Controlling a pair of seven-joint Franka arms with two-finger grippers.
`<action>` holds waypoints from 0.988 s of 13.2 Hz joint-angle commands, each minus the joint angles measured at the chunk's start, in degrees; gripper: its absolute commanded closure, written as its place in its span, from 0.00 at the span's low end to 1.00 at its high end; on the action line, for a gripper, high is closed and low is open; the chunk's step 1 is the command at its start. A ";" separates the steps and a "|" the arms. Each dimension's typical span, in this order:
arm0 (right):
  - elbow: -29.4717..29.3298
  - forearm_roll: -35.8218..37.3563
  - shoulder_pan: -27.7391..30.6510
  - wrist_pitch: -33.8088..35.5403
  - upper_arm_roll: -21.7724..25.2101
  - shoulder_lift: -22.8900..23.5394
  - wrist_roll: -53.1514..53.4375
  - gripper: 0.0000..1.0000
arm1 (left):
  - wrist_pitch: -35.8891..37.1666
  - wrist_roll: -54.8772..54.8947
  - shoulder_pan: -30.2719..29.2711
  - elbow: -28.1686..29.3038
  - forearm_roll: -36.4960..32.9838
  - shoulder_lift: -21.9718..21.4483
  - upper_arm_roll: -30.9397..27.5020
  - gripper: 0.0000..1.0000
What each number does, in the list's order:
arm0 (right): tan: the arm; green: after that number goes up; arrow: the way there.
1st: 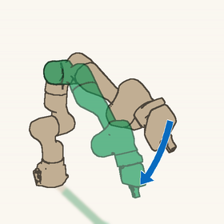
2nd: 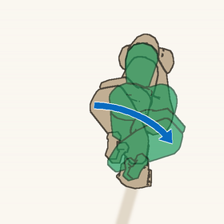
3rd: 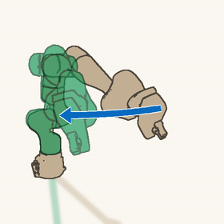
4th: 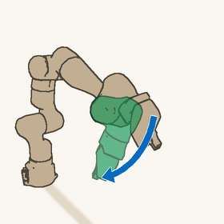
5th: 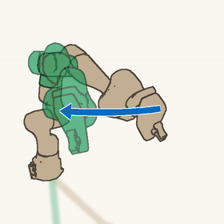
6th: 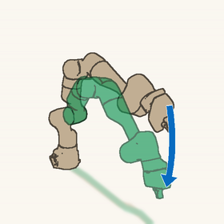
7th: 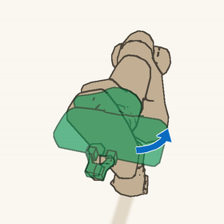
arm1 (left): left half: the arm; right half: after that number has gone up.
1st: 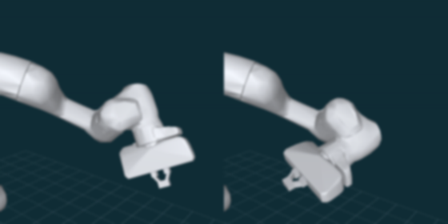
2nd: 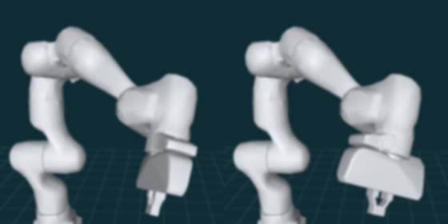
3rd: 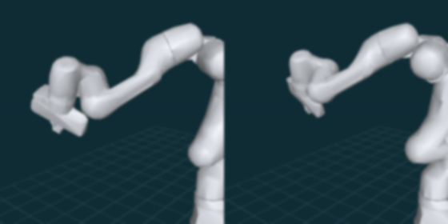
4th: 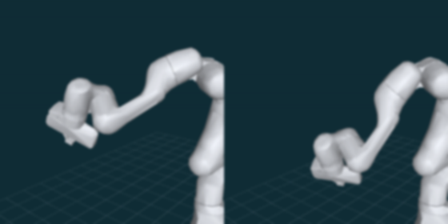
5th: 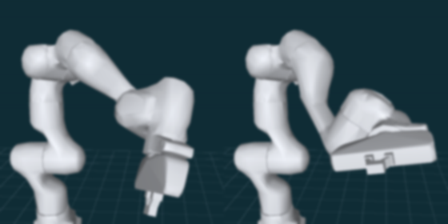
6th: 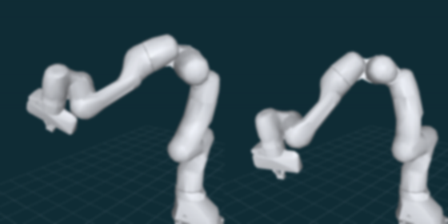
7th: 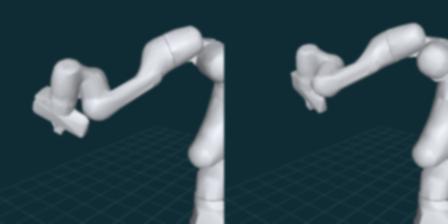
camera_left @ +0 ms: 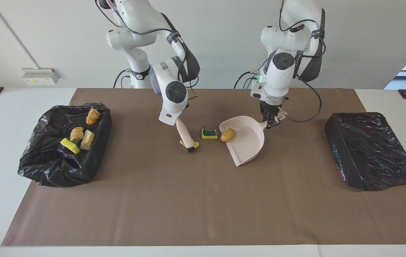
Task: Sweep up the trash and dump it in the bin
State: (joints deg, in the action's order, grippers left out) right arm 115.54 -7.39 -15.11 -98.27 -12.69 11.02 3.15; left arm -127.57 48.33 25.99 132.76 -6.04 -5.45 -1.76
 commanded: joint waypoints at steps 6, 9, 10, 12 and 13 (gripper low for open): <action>-1.18 0.59 -0.79 2.89 0.56 -3.72 13.36 1.00 | -4.62 -0.69 1.60 3.47 -0.90 -0.09 0.45 1.00; 0.03 4.22 3.76 1.07 0.12 -3.46 12.34 1.00 | -5.67 -0.78 2.66 3.47 -0.82 1.32 0.45 1.00; 1.34 4.31 4.30 0.10 0.21 -3.02 11.01 1.00 | -6.11 -0.87 2.92 3.38 -0.82 1.32 0.45 1.00; 3.11 4.66 3.60 -1.40 0.12 -2.58 11.00 1.00 | -6.29 -0.96 3.27 3.03 -0.82 1.67 0.36 1.00; 3.29 4.75 2.90 -2.01 0.12 -2.06 10.91 1.00 | -6.29 -0.96 3.27 2.94 -0.82 1.67 0.36 1.00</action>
State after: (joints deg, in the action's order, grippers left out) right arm 117.23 -3.35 -11.45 -98.31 -11.93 8.84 14.90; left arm -132.36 48.18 28.12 135.14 -6.04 -4.09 -0.86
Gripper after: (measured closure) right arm 0.740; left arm 0.683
